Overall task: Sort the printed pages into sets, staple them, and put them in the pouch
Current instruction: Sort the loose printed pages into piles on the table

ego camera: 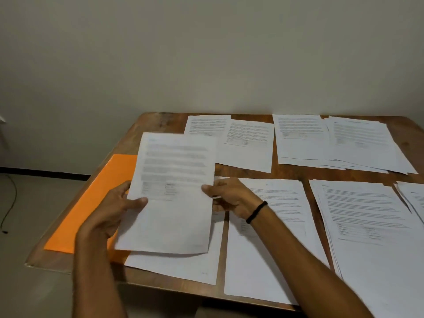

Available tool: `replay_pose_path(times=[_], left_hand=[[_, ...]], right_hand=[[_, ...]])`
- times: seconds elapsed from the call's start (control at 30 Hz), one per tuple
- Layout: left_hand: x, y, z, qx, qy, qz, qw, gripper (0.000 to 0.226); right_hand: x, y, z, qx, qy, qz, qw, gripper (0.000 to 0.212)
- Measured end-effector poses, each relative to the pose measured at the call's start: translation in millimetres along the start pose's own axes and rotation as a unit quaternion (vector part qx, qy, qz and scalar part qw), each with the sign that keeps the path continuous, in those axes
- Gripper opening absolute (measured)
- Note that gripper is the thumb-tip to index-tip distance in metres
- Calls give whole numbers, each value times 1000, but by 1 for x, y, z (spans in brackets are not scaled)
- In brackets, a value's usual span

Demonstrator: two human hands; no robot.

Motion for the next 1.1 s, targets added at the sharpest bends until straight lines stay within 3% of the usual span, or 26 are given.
replay_pose_path(times=[0.1, 0.23, 0.37, 0.47, 0.57, 0.67, 0.83, 1.1], left_hand=[[3, 3, 5, 63, 191, -92, 975, 61], [-13, 12, 10, 84, 300, -106, 944, 63], [-39, 18, 10, 72, 453, -160, 874, 63], [-70, 30, 10, 1, 454, -140, 880, 66], [-100, 45, 24, -1, 462, -49, 886, 87], [-121, 53, 36, -11, 509, -25, 861, 87], [-124, 59, 38, -29, 544, -36, 837, 77], [-114, 61, 38, -17, 532, -21, 846, 79]], right_hand=[[-6, 6, -15, -4, -133, -70, 989, 17], [-11, 13, -22, 12, -381, -140, 914, 15], [-13, 7, -22, 11, -463, -154, 873, 14], [-14, 2, -23, 12, -491, -140, 860, 12], [-13, 2, -26, 4, -486, -138, 863, 38], [-8, 0, -26, 2, -472, -149, 869, 52], [-5, 2, -21, 59, -500, -163, 849, 28], [-21, 10, -29, 90, -416, -159, 891, 48]])
Point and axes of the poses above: each hand's wrist, its own y-axis towards the middle knuckle, its own x-axis out of the back of the hand, z = x × y, the point moved 3 cm from there along y, towards the middle knuckle, and after that the axes turned 2 degrees about z, right-handed, at the moved point
